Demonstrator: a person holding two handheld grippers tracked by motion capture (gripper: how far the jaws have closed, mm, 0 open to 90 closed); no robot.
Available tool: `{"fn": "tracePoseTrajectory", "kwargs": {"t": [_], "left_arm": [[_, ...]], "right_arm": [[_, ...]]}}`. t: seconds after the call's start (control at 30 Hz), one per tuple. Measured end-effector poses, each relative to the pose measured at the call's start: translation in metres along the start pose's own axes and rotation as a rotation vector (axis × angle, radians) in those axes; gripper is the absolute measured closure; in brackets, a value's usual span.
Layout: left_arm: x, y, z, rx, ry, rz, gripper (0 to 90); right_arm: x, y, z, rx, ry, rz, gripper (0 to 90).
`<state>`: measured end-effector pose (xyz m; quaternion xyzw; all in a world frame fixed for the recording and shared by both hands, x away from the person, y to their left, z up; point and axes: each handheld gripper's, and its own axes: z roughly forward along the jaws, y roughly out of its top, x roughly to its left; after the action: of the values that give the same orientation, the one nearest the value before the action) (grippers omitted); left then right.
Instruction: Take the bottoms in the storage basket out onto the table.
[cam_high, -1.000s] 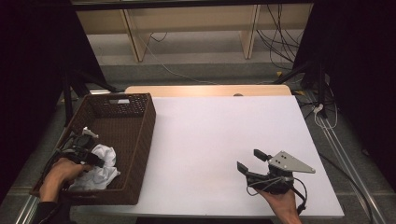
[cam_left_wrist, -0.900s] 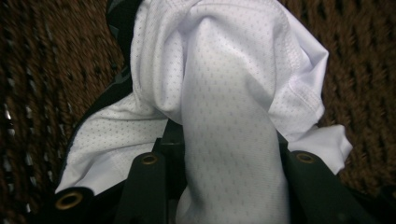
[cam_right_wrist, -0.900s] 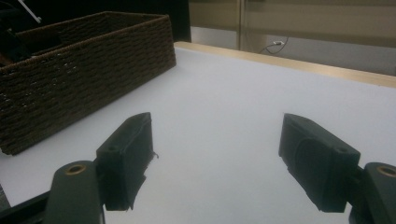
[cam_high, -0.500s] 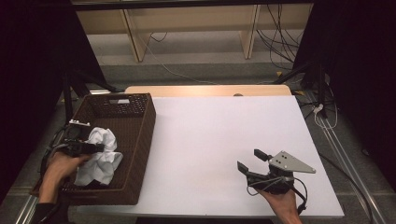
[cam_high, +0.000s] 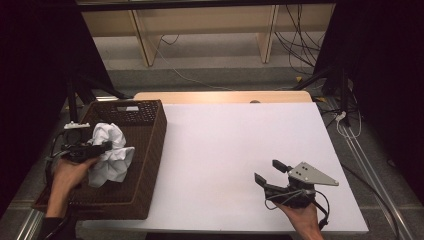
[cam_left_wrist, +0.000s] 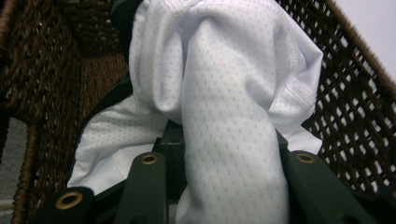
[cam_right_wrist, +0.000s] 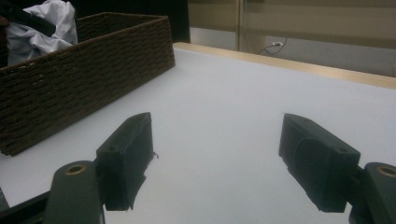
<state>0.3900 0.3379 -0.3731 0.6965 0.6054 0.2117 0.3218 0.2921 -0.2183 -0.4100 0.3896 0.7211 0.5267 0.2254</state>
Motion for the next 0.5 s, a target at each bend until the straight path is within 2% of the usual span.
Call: {"fn": "tracePoseTrajectory", "kwargs": {"t": [0.2,0.5], "left_arm": [[-0.003,0.003,-0.005,-0.064,-0.009,-0.028,63.6],[-0.011,0.007,-0.011,-0.133,-0.015,-0.039,63.6]], "right_arm": [[0.000,0.000,0.001,0.004,-0.001,-0.001,27.1],[0.000,-0.001,0.001,0.009,-0.004,-0.008,27.1]]}}
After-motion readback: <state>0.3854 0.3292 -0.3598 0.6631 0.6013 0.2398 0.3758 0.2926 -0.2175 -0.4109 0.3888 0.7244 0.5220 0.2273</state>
